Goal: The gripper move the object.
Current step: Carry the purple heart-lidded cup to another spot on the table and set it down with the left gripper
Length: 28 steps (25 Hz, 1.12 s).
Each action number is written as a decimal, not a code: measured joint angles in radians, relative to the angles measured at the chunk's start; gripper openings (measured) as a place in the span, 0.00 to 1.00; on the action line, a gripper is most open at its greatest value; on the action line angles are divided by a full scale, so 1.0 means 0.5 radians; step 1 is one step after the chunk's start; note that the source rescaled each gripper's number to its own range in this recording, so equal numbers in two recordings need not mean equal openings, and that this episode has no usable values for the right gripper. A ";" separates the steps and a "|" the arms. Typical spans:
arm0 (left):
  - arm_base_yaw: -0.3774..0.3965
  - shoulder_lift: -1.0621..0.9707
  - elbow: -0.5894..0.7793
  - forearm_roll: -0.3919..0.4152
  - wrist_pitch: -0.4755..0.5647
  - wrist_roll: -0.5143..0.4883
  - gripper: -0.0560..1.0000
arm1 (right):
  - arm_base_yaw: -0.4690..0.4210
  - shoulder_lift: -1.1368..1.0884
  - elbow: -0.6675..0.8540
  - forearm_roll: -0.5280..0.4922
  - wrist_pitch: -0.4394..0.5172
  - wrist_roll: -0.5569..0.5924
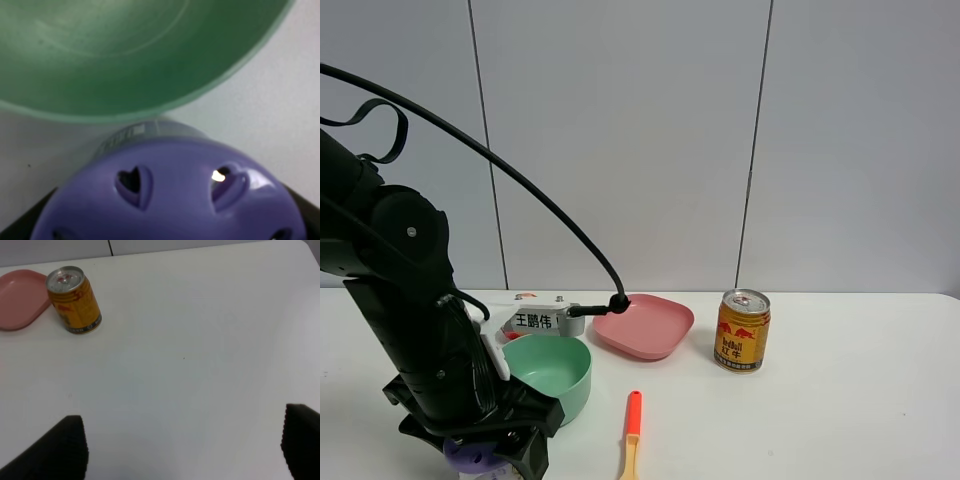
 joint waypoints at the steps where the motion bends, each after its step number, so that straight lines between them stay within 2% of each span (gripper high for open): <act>1: 0.000 0.001 0.000 0.000 0.000 0.011 0.05 | 0.000 0.000 0.000 0.000 0.000 0.000; 28: 0.000 0.001 0.000 0.008 0.011 0.188 0.06 | 0.000 0.000 0.000 0.000 0.000 0.000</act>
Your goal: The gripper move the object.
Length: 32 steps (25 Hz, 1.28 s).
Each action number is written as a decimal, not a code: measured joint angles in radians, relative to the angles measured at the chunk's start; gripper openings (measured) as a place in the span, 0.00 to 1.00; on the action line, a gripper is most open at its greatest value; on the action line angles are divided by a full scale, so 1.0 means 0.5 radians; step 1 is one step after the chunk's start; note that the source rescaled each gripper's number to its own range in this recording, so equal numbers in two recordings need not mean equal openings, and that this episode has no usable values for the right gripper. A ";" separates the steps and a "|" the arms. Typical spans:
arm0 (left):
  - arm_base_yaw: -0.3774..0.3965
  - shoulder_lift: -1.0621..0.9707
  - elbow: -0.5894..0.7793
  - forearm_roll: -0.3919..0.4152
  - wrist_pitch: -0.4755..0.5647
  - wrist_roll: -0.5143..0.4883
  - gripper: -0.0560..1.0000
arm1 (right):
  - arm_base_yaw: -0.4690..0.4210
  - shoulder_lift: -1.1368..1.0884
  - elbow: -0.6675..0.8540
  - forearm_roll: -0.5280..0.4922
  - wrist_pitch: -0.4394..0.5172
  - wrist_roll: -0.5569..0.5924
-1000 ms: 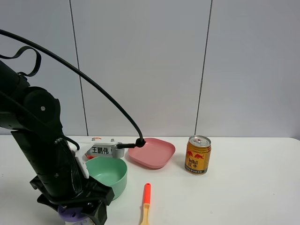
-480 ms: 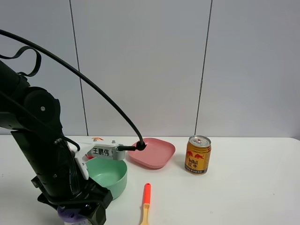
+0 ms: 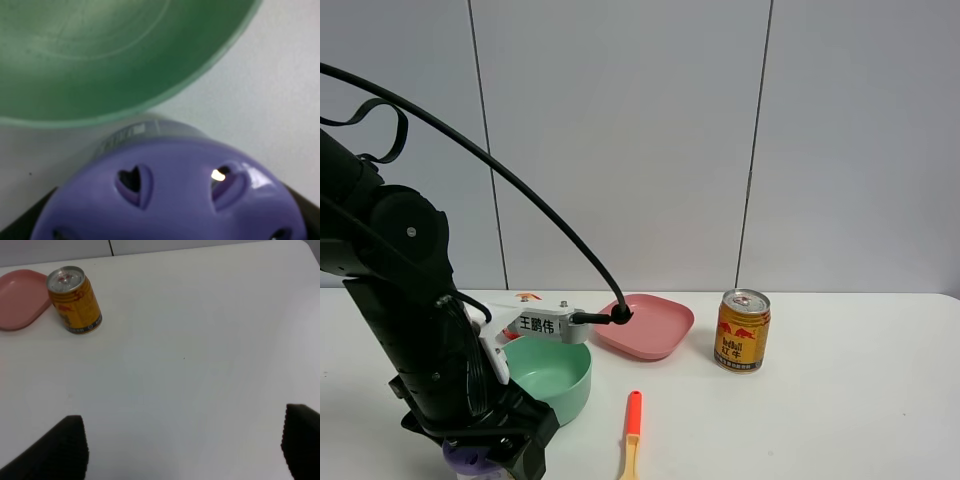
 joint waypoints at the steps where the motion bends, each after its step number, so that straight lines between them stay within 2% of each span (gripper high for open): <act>1: 0.000 0.000 0.000 0.000 0.000 0.003 0.09 | 0.000 0.000 0.000 0.000 0.000 0.000; 2: 0.000 0.000 0.000 0.000 0.000 0.005 0.15 | 0.000 0.000 0.000 0.000 0.000 0.000; 3: 0.000 0.000 0.000 0.000 0.000 0.013 0.31 | 0.000 0.000 0.000 0.000 0.000 0.000; 6: 0.000 0.000 0.000 0.000 0.002 0.024 0.40 | 0.000 0.000 0.000 0.000 0.000 0.000; 13: -0.013 -0.047 0.000 -0.004 0.074 0.031 0.40 | 0.000 0.000 0.000 0.000 0.000 0.000; 22: -0.021 -0.434 0.000 0.025 0.274 0.031 0.40 | 0.000 0.000 0.000 0.000 0.000 0.000; 26: -0.021 -0.660 0.000 0.147 0.278 -0.036 0.40 | 0.000 0.000 0.000 0.000 0.000 0.000; 32: -0.021 -1.126 0.000 0.488 0.332 -0.358 0.40 | 0.000 0.000 0.000 0.000 0.000 0.000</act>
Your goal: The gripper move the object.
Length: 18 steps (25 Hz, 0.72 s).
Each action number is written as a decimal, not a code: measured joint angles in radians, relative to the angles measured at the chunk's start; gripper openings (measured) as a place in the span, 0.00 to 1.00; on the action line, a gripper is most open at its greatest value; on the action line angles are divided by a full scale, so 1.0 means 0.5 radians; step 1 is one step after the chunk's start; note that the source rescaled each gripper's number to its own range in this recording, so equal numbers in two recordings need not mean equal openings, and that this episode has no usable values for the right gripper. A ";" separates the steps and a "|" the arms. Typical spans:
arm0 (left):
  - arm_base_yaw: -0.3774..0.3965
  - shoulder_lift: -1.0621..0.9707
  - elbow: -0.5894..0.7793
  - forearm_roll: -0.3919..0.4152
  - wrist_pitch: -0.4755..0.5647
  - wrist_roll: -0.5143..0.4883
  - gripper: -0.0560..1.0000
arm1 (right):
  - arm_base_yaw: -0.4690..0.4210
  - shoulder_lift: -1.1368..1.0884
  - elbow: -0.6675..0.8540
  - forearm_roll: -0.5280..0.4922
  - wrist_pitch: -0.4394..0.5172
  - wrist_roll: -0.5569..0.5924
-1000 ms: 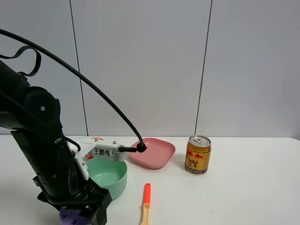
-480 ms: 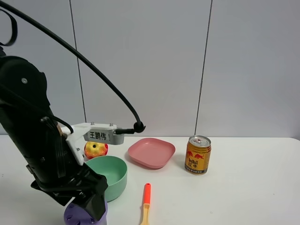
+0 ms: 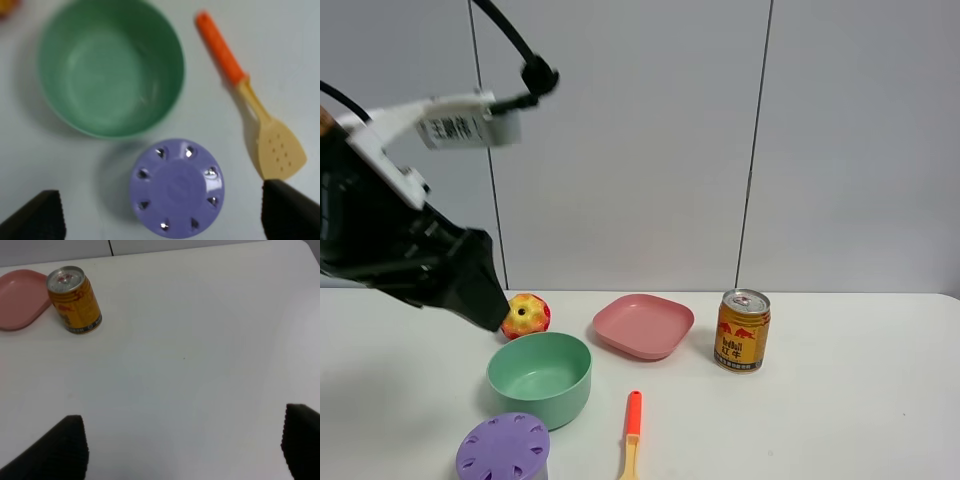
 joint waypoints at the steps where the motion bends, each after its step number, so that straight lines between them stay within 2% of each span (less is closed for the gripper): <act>1: 0.000 -0.090 -0.005 0.071 0.048 -0.069 0.40 | 0.000 0.000 0.000 0.000 0.000 0.000; 5: 0.127 -0.392 -0.073 0.333 0.386 -0.281 0.40 | 0.000 0.000 0.000 0.000 0.000 0.000; 9: 0.346 -0.676 -0.095 0.518 0.778 -0.308 0.40 | 0.000 0.000 0.000 0.000 0.000 0.000; 13: 0.620 -0.974 -0.095 0.498 1.057 -0.181 0.40 | 0.000 0.000 0.000 0.000 0.000 0.000; 18: 0.957 -1.389 -0.097 0.389 1.222 0.014 0.40 | 0.000 0.000 0.000 0.000 0.000 0.000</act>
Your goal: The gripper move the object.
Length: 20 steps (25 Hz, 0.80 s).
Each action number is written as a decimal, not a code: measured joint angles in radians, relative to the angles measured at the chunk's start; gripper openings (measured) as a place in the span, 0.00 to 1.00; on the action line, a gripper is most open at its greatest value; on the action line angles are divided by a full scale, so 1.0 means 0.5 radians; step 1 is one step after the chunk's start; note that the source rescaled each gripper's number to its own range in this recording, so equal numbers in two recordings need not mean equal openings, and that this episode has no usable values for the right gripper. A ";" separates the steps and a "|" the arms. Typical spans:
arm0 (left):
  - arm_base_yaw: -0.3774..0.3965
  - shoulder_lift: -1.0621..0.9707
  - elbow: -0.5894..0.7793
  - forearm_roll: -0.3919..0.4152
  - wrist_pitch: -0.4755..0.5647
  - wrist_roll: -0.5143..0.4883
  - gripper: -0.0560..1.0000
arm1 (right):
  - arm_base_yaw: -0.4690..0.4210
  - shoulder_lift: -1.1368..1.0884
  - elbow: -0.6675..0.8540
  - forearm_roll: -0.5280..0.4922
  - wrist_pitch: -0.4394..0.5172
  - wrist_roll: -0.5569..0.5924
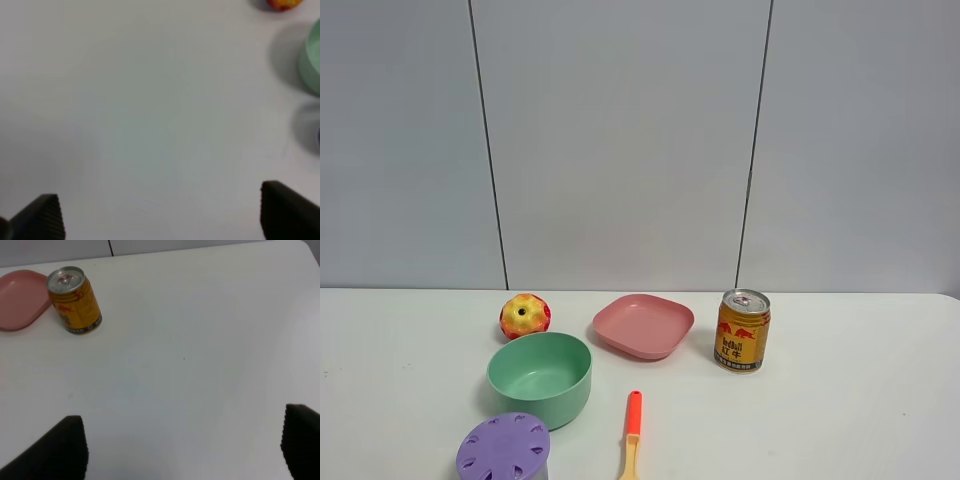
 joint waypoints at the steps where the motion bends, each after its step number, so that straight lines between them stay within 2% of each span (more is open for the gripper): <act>1: 0.065 -0.080 0.000 -0.013 0.009 0.034 0.40 | 0.000 0.000 0.000 0.000 0.000 0.000; 5: 0.257 -0.398 0.028 -0.092 0.018 0.114 0.40 | 0.000 0.000 0.000 0.000 0.000 0.000; 8: 0.322 -0.614 0.103 -0.127 0.020 0.121 0.40 | 0.000 0.000 0.000 0.000 0.000 0.000; 12: 0.335 -0.852 0.291 -0.146 0.020 0.096 0.40 | 0.000 0.000 0.000 0.000 0.000 0.000; 16: 0.335 -1.044 0.514 -0.151 0.022 -0.067 0.40 | 0.000 0.000 0.000 0.000 0.000 0.000; 20: 0.335 -1.173 0.734 -0.172 -0.013 -0.005 0.40 | 0.000 0.000 0.000 0.000 0.000 0.000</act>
